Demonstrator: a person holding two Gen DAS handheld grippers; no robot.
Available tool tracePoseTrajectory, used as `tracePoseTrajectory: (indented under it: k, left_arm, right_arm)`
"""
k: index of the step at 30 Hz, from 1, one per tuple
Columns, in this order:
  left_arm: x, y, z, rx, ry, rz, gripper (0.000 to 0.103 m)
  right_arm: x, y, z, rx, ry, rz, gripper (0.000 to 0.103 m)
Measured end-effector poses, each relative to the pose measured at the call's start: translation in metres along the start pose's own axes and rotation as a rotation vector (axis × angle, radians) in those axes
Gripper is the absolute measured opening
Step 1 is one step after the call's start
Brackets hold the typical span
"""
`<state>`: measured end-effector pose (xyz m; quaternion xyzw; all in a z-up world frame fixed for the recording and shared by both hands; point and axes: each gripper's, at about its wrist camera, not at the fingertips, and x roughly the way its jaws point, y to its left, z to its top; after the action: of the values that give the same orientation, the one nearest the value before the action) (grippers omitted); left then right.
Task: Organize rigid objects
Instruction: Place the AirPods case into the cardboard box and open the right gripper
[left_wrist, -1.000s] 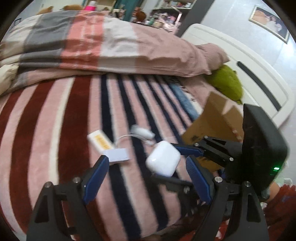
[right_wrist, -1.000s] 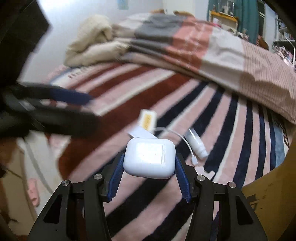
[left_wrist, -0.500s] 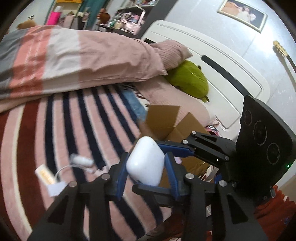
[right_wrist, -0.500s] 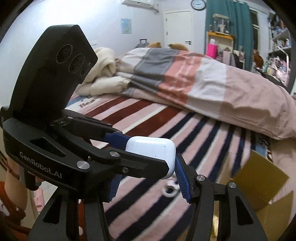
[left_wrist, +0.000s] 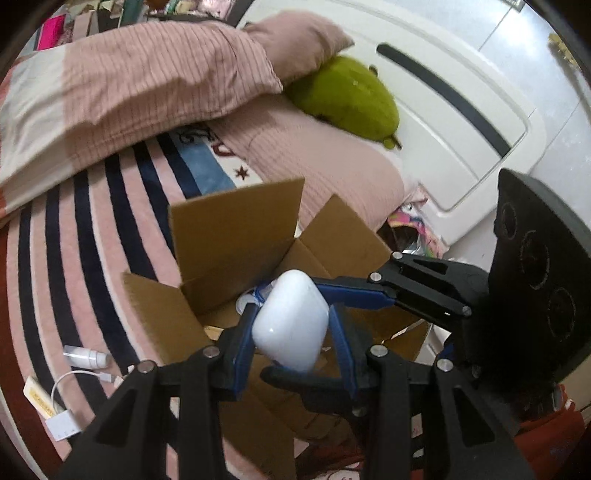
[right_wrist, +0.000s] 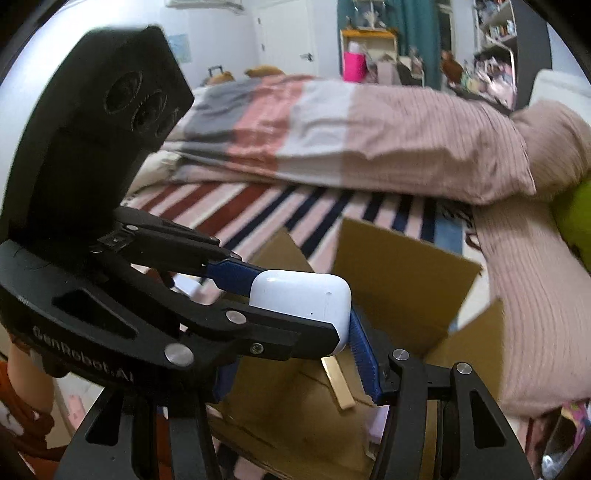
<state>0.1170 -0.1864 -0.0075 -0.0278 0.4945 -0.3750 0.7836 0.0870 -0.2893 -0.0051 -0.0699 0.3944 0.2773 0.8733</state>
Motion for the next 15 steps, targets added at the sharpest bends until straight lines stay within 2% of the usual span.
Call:
tracePoseTrajectory:
  k: [5,6,10,15]
  left_arm:
    - [0.011,-0.005,0.002,0.005,0.04,0.024,0.036]
    - [0.011,-0.006,0.002,0.007,0.041,0.036,0.039]
    - [-0.006,-0.005,-0.002,0.028,-0.012,0.105,0.066]
    - [-0.039,0.004,-0.013,0.029,-0.076,0.149,0.069]
  right_arm:
    - [0.004,-0.009,-0.006,0.008,0.058,-0.024,0.05]
    - [0.005,-0.009,-0.007,0.004,0.068,-0.032,0.05]
    - [0.007,-0.006,-0.01,-0.025,0.095,-0.07,0.051]
    - [0.003,-0.005,-0.009,-0.021,0.087,-0.076,0.059]
